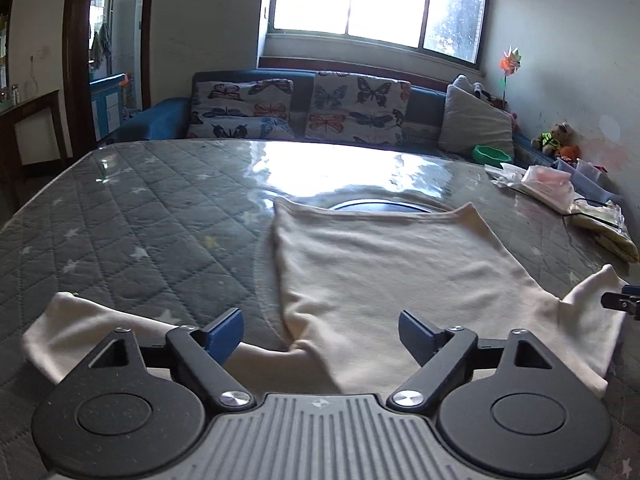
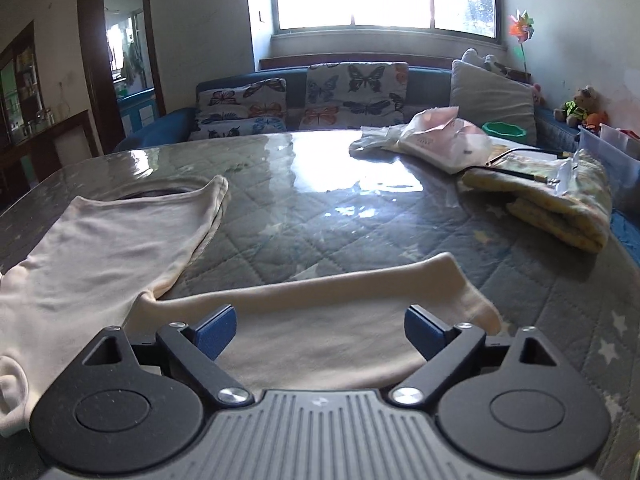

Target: Fold clothes

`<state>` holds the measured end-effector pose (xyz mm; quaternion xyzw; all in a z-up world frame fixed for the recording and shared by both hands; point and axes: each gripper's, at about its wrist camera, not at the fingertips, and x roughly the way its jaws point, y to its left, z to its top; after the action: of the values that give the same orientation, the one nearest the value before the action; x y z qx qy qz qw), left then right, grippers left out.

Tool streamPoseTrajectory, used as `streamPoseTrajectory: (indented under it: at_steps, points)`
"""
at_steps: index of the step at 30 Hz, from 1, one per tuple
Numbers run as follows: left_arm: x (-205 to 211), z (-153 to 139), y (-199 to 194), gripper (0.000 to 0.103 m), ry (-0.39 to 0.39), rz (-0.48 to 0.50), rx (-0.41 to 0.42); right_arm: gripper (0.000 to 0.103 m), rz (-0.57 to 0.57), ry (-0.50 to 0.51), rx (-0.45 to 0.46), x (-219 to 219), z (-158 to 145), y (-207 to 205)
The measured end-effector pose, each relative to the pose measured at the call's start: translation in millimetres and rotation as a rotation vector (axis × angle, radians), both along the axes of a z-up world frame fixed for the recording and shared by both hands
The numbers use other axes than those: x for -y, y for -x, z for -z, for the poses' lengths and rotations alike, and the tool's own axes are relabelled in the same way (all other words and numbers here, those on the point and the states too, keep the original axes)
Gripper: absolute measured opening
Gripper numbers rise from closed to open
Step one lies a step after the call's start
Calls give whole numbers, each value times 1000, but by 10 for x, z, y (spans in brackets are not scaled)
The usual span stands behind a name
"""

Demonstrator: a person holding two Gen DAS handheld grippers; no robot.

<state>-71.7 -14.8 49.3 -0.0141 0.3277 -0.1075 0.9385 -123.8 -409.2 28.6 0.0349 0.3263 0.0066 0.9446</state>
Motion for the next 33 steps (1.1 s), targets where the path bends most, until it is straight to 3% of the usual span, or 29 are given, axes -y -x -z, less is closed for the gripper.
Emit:
streamPoseTrajectory:
  at_steps: [9, 14, 20, 33]
  points:
    - [217, 151, -82, 98, -20, -5, -81, 103, -16, 43, -24, -86, 142, -15]
    - [246, 198, -102, 103, -34, -22, -111, 103, -21, 54, -22, -96, 151, -14]
    - [257, 281, -153, 103, -45, -56, -171, 103, -21, 62, -22, -103, 157, -13]
    - [377, 315, -217, 103, -127, -82, -198, 103, -22, 66, -25, -105, 161, -16]
